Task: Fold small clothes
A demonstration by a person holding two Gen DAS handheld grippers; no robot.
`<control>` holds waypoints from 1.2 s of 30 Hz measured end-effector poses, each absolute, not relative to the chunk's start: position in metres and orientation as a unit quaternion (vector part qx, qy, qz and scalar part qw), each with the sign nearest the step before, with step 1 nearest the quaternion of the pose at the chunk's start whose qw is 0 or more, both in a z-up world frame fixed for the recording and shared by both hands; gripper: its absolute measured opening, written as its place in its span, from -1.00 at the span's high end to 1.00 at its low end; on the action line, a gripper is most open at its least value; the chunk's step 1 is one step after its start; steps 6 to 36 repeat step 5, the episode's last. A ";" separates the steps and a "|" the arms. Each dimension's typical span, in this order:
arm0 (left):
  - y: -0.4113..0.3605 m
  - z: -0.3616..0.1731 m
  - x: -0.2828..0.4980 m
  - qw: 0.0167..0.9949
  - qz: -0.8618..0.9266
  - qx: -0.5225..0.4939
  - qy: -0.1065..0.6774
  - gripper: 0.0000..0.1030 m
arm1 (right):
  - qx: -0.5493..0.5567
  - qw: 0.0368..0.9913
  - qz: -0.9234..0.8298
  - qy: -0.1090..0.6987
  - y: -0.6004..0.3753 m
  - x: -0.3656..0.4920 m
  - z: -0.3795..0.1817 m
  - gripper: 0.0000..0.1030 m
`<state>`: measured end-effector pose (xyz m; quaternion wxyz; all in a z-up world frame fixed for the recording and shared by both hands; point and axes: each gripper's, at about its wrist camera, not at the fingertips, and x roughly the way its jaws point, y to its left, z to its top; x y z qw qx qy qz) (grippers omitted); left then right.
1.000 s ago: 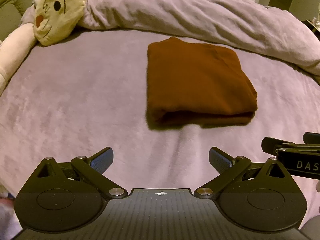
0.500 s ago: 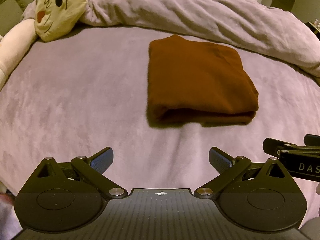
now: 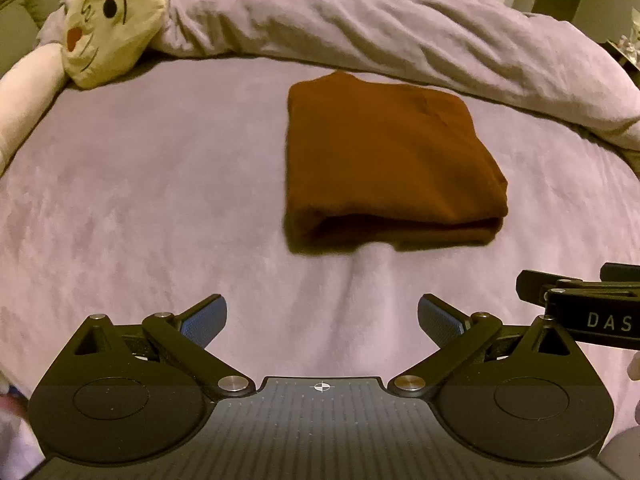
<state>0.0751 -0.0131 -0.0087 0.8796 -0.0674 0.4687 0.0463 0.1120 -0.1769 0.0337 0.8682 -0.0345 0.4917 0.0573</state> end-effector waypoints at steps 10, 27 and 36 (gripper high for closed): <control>-0.015 -0.008 0.075 0.880 0.051 -0.059 0.469 -1.00 | -0.034 0.868 0.058 0.492 -0.177 0.112 0.033 -0.92; -0.015 -0.008 0.075 0.880 0.051 -0.059 0.469 -1.00 | -0.034 0.868 0.058 0.492 -0.177 0.112 0.033 -0.92; -0.015 -0.008 0.075 0.880 0.051 -0.059 0.469 -1.00 | -0.034 0.868 0.058 0.492 -0.177 0.112 0.033 -0.92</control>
